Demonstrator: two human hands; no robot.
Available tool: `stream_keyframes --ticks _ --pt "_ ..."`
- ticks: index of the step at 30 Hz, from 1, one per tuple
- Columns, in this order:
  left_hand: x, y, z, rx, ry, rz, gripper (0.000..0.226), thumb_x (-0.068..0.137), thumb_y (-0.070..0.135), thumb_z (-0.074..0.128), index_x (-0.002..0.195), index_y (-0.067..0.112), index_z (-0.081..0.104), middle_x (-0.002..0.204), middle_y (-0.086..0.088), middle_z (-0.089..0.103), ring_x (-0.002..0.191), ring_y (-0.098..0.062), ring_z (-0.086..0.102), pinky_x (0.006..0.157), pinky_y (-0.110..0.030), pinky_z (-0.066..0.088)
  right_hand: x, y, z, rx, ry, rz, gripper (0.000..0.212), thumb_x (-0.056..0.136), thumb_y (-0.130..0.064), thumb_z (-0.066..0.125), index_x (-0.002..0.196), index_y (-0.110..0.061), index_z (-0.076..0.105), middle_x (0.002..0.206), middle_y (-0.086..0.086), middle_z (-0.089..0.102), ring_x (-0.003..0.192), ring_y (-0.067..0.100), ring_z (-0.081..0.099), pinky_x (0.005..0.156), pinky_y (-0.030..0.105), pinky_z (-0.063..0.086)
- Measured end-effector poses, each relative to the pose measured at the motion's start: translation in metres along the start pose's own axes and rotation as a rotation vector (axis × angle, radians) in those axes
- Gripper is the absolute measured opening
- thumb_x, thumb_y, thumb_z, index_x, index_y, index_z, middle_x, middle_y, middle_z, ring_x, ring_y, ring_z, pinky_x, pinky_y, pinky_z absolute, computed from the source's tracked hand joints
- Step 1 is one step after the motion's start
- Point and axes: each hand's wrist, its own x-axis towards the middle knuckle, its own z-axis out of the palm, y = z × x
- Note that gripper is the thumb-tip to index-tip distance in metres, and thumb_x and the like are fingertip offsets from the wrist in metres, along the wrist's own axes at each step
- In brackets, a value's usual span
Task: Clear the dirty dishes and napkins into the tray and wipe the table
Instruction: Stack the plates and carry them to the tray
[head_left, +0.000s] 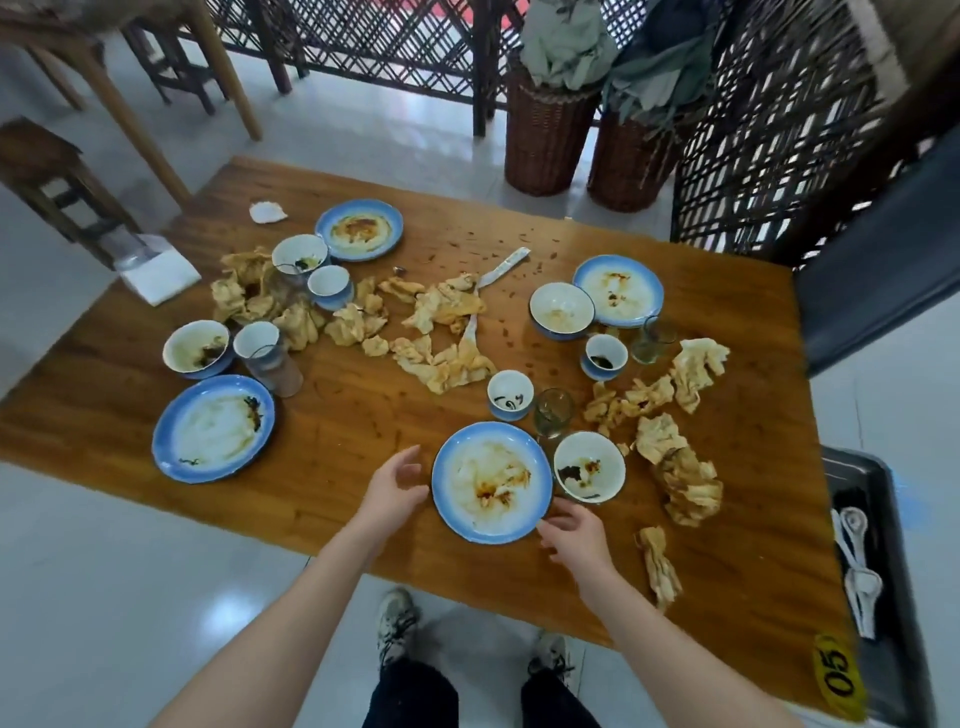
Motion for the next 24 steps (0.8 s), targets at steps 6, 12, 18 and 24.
stream_keyframes --ticks 6,12,18,24 --pt "0.041 0.008 -0.012 0.102 -0.224 0.003 0.058 0.091 0.009 0.063 0.144 0.017 0.041 0.132 -0.004 0.054 0.118 -0.02 0.053 0.098 -0.036 0.048 -0.007 -0.004 0.03 0.165 0.213 0.068 0.029 0.086 -0.007 0.069 0.109 -0.014 0.053 0.09 0.003 0.061 0.072 0.018 0.064 0.054 0.024 0.048" --pt "0.06 0.005 -0.016 0.067 -0.359 -0.046 0.057 0.089 0.004 0.065 0.141 0.012 0.045 0.138 -0.005 0.052 0.115 -0.017 0.054 0.074 -0.021 0.05 -0.024 -0.01 0.046 0.212 0.31 0.079 0.02 0.085 -0.004 0.068 0.09 -0.02 0.056 0.085 0.001 0.063 0.076 0.015 0.064 0.051 0.02 0.049" --pt "0.054 0.001 -0.032 0.012 -0.378 -0.07 0.057 0.087 -0.003 0.064 0.14 0.014 0.048 0.137 -0.002 0.053 0.119 -0.017 0.051 0.08 -0.026 0.049 -0.04 -0.006 0.056 0.196 0.343 0.064 0.022 0.085 0.0 0.067 0.1 -0.015 0.059 0.087 0.002 0.065 0.075 0.016 0.065 0.056 0.024 0.054" --pt "0.033 -0.007 -0.071 -0.037 -0.268 -0.044 0.059 0.087 0.002 0.067 0.14 0.016 0.048 0.137 -0.001 0.053 0.126 -0.019 0.048 0.101 -0.038 0.047 -0.048 -0.02 0.084 0.17 0.261 -0.009 0.026 0.086 -0.002 0.067 0.103 -0.019 0.056 0.088 -0.003 0.062 0.078 0.012 0.065 0.051 0.016 0.051"
